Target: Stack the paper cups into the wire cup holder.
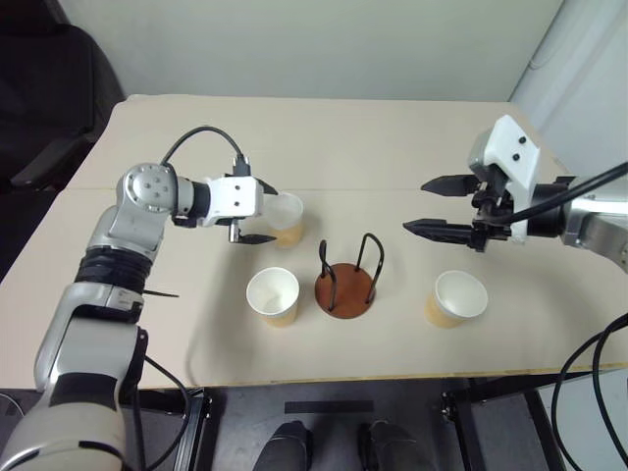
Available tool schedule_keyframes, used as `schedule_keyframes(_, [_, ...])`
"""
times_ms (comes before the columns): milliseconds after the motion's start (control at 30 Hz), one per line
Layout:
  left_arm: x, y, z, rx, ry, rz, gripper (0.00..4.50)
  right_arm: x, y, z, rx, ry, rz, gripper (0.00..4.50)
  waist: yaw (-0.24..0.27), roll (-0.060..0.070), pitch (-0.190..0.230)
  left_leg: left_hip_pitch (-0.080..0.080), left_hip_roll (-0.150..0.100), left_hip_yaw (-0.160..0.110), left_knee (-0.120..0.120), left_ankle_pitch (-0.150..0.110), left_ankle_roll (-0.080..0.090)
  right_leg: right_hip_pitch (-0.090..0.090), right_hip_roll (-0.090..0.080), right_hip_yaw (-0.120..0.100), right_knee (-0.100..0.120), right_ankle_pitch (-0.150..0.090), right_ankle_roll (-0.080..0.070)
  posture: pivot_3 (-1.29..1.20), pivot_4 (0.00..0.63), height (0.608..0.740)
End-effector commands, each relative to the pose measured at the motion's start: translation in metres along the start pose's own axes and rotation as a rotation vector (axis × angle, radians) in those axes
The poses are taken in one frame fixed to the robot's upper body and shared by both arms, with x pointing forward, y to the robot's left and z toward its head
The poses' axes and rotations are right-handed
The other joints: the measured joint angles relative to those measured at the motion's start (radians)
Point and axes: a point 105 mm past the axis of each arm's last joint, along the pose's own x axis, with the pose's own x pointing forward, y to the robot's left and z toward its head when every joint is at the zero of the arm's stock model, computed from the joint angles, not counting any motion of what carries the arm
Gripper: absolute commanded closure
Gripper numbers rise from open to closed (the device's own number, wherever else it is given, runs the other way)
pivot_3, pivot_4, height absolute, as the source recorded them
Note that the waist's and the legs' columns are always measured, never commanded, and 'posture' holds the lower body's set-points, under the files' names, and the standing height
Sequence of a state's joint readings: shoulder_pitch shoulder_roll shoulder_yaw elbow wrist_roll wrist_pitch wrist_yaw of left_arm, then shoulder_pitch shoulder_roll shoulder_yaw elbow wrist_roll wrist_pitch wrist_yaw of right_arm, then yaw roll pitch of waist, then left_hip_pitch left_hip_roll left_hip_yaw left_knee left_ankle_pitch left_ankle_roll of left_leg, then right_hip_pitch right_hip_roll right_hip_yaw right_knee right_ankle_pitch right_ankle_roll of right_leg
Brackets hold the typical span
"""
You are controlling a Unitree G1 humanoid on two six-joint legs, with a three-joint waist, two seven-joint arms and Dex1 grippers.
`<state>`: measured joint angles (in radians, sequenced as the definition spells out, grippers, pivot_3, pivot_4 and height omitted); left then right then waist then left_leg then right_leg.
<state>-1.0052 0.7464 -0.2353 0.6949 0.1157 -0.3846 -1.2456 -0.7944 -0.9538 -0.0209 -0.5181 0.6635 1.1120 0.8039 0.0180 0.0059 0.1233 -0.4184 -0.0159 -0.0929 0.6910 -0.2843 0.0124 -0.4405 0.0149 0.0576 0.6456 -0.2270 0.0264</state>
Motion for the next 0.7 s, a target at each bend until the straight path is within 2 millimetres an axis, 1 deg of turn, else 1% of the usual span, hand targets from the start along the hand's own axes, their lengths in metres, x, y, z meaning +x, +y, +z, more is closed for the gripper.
schedule_keyframes(33, [-0.003,0.008,0.007,0.045,-0.009,0.020,0.00,-0.004,0.001,0.011,-0.045,-0.034,-0.014,1.08,0.000,0.000,0.000,0.000,0.000,0.000,0.000,0.000,0.000,0.000,0.000,0.000,0.000,0.000,0.000,0.00,0.150,0.740])
schedule_keyframes(133, [-0.001,0.005,0.003,0.055,0.014,0.010,0.63,-0.003,0.001,0.011,-0.046,-0.033,-0.014,1.03,0.000,0.000,0.000,0.000,0.000,0.000,0.000,0.000,0.000,0.000,0.000,0.000,0.000,0.000,0.000,0.00,0.150,0.740])
schedule_keyframes(167, [0.000,0.003,0.001,0.060,0.023,0.006,0.96,-0.003,0.000,0.011,-0.046,-0.033,-0.013,1.03,0.000,0.000,0.000,0.000,0.000,0.000,0.000,0.000,0.000,0.000,0.000,0.000,0.000,0.000,0.000,0.00,0.150,0.740])
schedule_keyframes(267, [0.000,0.002,0.000,0.061,0.026,-0.002,2.05,-0.003,0.000,0.011,-0.048,-0.033,-0.012,1.03,0.000,0.000,0.000,0.000,0.000,0.000,0.000,0.000,0.000,-0.001,0.000,0.000,0.000,0.000,0.000,0.00,0.150,0.740])
schedule_keyframes(467, [-0.005,0.008,0.006,0.043,0.002,-0.017,4.35,-0.004,-0.003,0.006,-0.051,-0.011,-0.013,1.03,0.000,0.000,0.000,-0.001,0.000,0.000,0.000,0.000,0.000,-0.001,0.000,0.000,0.000,0.000,0.000,0.00,0.150,0.740])
schedule_keyframes(500, [-0.006,0.010,0.007,0.041,0.000,-0.019,4.46,-0.005,-0.003,0.006,-0.052,-0.008,-0.014,1.03,0.000,0.000,0.000,-0.001,0.000,0.000,0.001,0.000,0.000,-0.001,0.000,0.000,0.000,0.000,0.000,0.00,0.150,0.740])
schedule_keyframes(700, [-0.014,0.019,0.014,0.041,-0.013,-0.022,4.46,-0.006,-0.006,0.003,-0.064,0.006,-0.018,1.03,0.001,0.000,0.000,-0.001,0.000,0.000,0.001,0.000,0.000,-0.001,0.000,0.000,0.000,0.000,0.000,0.00,0.150,0.740])
